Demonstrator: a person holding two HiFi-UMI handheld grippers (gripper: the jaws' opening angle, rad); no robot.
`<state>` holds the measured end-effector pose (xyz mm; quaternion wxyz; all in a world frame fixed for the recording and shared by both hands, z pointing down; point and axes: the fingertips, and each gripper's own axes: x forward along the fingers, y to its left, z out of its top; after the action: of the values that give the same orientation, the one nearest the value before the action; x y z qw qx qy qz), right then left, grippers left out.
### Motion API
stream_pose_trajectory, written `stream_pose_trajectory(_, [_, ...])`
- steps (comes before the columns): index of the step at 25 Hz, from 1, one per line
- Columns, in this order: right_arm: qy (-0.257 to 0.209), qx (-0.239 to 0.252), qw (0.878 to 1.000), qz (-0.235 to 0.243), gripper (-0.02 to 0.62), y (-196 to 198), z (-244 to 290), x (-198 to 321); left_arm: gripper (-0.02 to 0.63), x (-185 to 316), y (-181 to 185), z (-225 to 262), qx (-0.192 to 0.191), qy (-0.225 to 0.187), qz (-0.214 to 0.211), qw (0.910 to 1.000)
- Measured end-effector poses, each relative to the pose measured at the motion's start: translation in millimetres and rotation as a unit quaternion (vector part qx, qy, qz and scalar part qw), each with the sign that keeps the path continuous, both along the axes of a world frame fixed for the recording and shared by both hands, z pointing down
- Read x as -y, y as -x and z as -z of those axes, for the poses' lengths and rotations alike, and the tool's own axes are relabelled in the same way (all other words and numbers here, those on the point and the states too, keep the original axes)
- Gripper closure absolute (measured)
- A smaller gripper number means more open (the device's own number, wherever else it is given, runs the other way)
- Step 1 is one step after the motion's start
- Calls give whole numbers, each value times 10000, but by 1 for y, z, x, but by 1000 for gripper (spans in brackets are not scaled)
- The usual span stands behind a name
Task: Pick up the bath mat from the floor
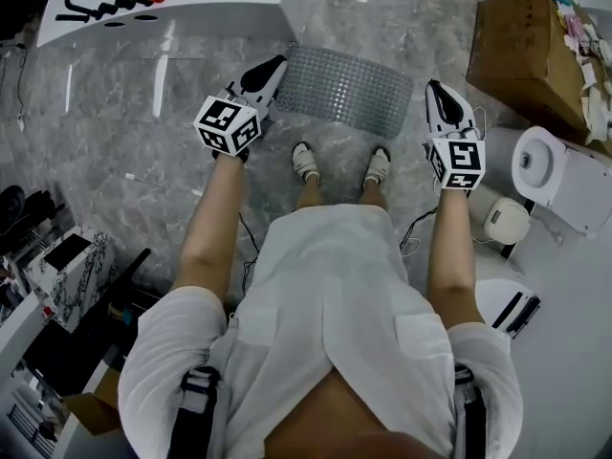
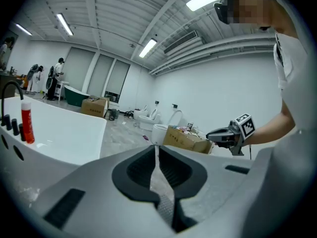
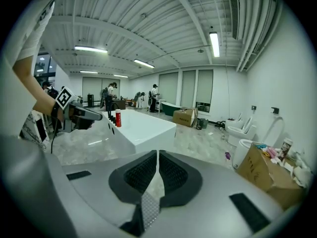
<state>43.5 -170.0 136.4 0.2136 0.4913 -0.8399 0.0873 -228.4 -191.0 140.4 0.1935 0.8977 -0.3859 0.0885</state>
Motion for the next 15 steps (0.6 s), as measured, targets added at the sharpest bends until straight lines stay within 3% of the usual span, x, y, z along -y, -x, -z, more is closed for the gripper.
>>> stream_pose_trajectory(8, [166,-104,9994,293,560,-9,-73,2,588,2,-12,-65,113,85,-36,9999])
stream_pose_trajectory(15, [193,-72,9986,491,534,-30,-169,2,579,-4,-26,-162,313,89,117,9994])
